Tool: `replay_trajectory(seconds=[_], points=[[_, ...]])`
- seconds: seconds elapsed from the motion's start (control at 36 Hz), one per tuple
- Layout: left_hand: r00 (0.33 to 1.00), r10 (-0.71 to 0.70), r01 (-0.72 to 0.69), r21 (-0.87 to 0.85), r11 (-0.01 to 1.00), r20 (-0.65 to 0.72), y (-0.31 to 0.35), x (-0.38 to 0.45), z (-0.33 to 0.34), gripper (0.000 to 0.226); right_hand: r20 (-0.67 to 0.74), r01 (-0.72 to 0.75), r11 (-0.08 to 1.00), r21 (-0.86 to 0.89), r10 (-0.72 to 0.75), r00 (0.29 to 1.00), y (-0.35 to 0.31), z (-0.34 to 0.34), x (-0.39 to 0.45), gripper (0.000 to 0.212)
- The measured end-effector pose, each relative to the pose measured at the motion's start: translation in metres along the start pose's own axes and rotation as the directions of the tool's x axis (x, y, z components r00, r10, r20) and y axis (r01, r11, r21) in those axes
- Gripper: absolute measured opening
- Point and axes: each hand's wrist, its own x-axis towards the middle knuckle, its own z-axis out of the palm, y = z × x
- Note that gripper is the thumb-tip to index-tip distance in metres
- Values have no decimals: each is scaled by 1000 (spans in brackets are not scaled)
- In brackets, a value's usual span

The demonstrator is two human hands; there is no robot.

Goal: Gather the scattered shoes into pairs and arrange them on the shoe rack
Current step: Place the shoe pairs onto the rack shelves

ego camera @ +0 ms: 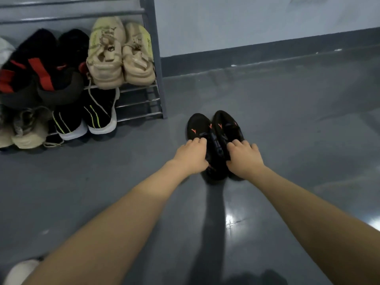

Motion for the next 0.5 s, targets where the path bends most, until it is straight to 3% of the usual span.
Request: replay_trajectory(seconds=[0.19, 0.31, 0.44, 0.5], points=[[992, 107, -119, 189, 975, 71, 30, 26, 38, 67, 213, 67, 995, -75, -50, 976, 42, 39, 3, 54], [994, 95, -105, 267, 958, 50, 38, 30, 61, 75, 111, 131, 986, -108, -119, 987, 55, 52, 7, 59], [991, 112, -82, 331, 940, -72, 43, 31, 60, 62, 68, 165, 979, -122, -157, 985, 63, 49, 12, 77], [995, 72, -47, 301, 953, -72, 46, 30, 60, 59, 52, 175, 977, -120, -170, 984, 63, 48, 10, 73]])
